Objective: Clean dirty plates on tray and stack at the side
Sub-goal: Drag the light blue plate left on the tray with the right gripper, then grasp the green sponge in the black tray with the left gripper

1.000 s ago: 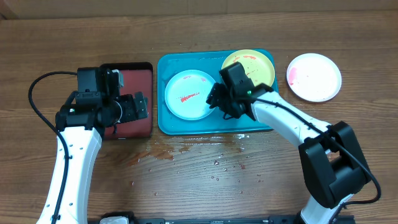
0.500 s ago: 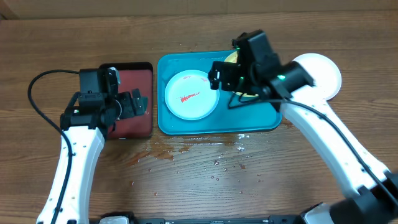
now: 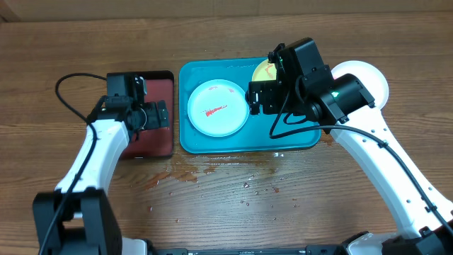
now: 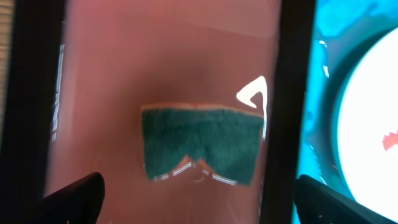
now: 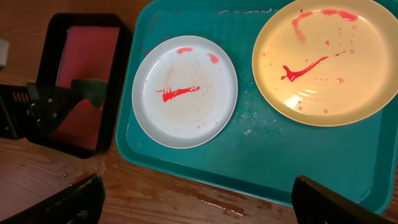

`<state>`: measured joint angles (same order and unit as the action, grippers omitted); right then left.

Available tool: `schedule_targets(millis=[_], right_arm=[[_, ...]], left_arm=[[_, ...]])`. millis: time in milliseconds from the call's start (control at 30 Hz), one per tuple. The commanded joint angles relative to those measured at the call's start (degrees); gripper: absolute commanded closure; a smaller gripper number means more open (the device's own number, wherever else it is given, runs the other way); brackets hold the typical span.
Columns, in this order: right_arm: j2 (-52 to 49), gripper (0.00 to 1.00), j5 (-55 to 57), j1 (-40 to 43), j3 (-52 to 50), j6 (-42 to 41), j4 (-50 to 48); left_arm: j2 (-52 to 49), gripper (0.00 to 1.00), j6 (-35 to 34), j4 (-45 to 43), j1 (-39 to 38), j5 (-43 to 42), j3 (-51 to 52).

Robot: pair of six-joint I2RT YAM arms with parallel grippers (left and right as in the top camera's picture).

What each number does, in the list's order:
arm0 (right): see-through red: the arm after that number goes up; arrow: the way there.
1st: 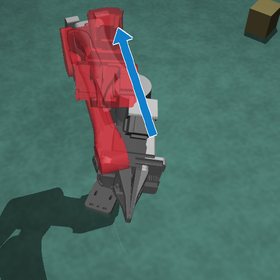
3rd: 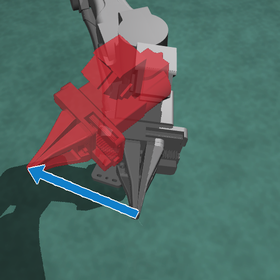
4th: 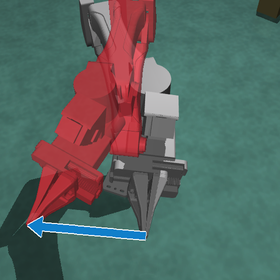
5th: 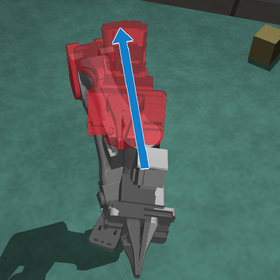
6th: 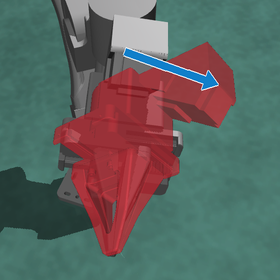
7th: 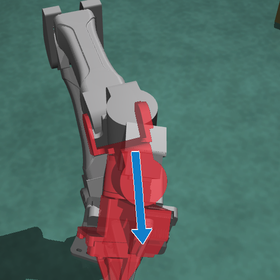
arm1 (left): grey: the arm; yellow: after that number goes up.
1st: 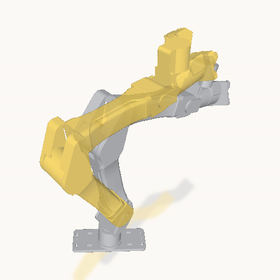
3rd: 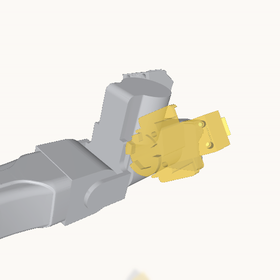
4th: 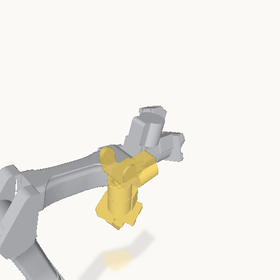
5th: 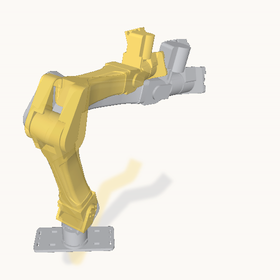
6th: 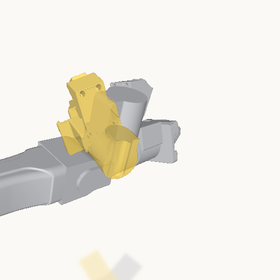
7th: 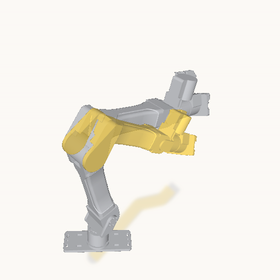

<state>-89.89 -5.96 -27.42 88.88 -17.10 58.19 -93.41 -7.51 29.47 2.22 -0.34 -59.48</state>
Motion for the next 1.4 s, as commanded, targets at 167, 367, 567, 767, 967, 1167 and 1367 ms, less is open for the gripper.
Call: schedule_targets(millis=[167, 367, 567, 767, 967, 1167, 1367], right_arm=[[0.68, 0.03, 0.37, 0.22, 0.94, 0.85, 0.26], [0.68, 0.01, 0.35, 0.22, 0.94, 0.83, 0.24], [0.68, 0.00, 0.35, 0.22, 0.94, 0.83, 0.26], [0.68, 0.00, 0.33, 0.22, 0.94, 0.81, 0.28], [0.68, 0.00, 0.35, 0.22, 0.94, 0.81, 0.70], [0.68, 0.00, 0.33, 0.22, 0.94, 0.81, 0.81], [0.68, 0.00, 0.35, 0.22, 0.94, 0.81, 1.16]], left_arm=[[-5.79, 0.08, 0.85, -6.08, -0.39, 0.31, 0.35], [-9.38, 0.08, 0.68, -8.09, -0.39, 0.11, 0.35], [-11.96, 0.10, 0.20, -9.79, -0.44, -1.40, 0.35], [-12.24, 0.22, 0.20, -10.56, -0.44, -1.14, 0.35], [-12.24, 0.52, 0.20, -10.49, -0.42, -1.14, 0.35], [-12.24, 0.69, 0.20, -10.01, -0.42, -1.03, 0.37], [-12.24, 0.96, -0.07, -9.79, -0.42, -0.92, 0.37]])
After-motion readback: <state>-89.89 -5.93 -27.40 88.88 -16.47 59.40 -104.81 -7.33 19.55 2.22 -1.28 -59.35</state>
